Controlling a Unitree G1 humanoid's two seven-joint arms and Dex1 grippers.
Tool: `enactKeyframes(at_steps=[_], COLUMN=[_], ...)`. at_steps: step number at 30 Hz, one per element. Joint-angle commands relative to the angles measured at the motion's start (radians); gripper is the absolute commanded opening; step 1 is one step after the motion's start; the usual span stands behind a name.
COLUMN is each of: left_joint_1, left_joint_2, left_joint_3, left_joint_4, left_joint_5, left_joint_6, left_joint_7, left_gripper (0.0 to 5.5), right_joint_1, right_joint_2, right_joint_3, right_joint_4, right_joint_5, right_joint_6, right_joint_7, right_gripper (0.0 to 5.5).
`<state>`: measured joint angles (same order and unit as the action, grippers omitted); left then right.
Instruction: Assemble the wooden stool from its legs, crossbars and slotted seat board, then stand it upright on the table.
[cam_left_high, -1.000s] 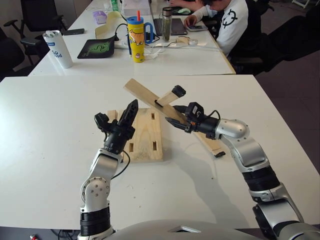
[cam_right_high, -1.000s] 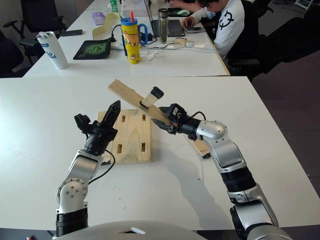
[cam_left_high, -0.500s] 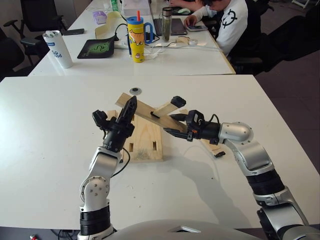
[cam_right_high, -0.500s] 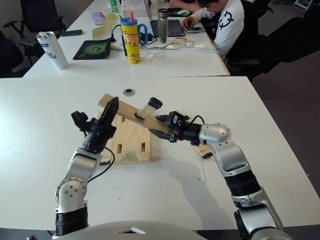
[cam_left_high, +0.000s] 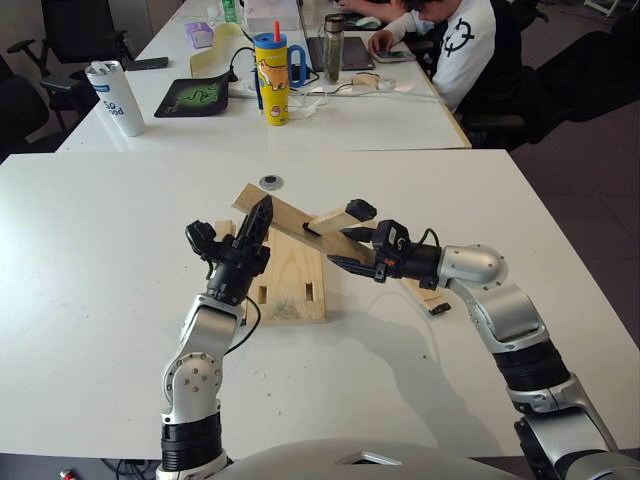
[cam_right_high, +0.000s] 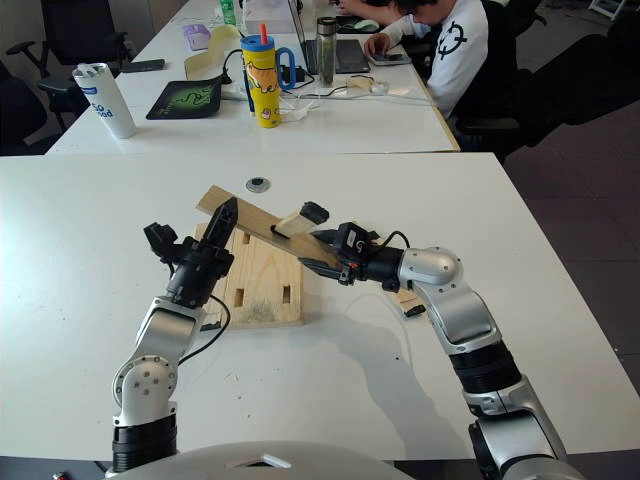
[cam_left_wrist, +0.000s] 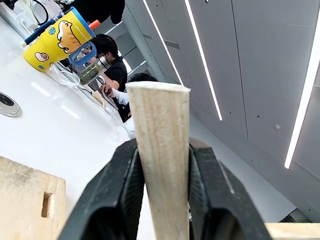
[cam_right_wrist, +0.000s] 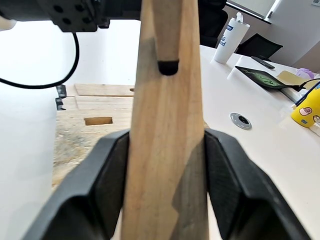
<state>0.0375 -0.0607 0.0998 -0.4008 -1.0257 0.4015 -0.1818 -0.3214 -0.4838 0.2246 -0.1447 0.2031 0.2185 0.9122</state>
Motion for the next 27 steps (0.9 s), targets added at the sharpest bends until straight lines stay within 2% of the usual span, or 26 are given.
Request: enactKeyframes(at_steps=[1,6,10,13,19,22,27], left_joint_1=[-0.004,-0.02,-0.054,-0.106,-0.175,-0.177,-0.177], left_joint_2=[0.011,0.001,-0.011,0.001,0.079,0.101,0.102], left_joint_3=[0.005,0.04,0.128,0.243,0.403,0.417,0.412], left_joint_4=[0.024,0.051,0.106,0.127,0.152,0.154,0.158], left_joint_5=[0.027,0.045,0.061,0.004,-0.113,-0.117,-0.118], left_joint_6=[0.001,-0.028,-0.094,-0.148,-0.169,-0.163,-0.156], left_joint_7=[0.002,0.016,0.072,0.121,0.165,0.167,0.171], left_gripper=[1.07,1.05,1.05,1.05,1.05,1.05,1.05], right_joint_1=[0.001,-0.012,-0.018,-0.009,-0.033,-0.082,-0.125], right_joint_2=[-0.008,-0.006,-0.003,-0.029,-0.104,-0.068,0.002], right_joint_3=[0.0,-0.013,-0.025,-0.007,0.118,0.212,0.296], right_joint_4=[-0.025,-0.024,-0.026,-0.035,0.013,0.098,0.132], right_joint_5=[0.012,0.026,0.045,0.076,0.024,-0.115,-0.174], right_joint_6=[-0.01,-0.004,0.001,0.024,-0.011,-0.08,-0.016], right_joint_7=[0.018,0.026,0.037,0.097,0.28,0.246,0.238], right_gripper=[2.46,3.26,3.29,3.29,3.29,3.29,3.29])
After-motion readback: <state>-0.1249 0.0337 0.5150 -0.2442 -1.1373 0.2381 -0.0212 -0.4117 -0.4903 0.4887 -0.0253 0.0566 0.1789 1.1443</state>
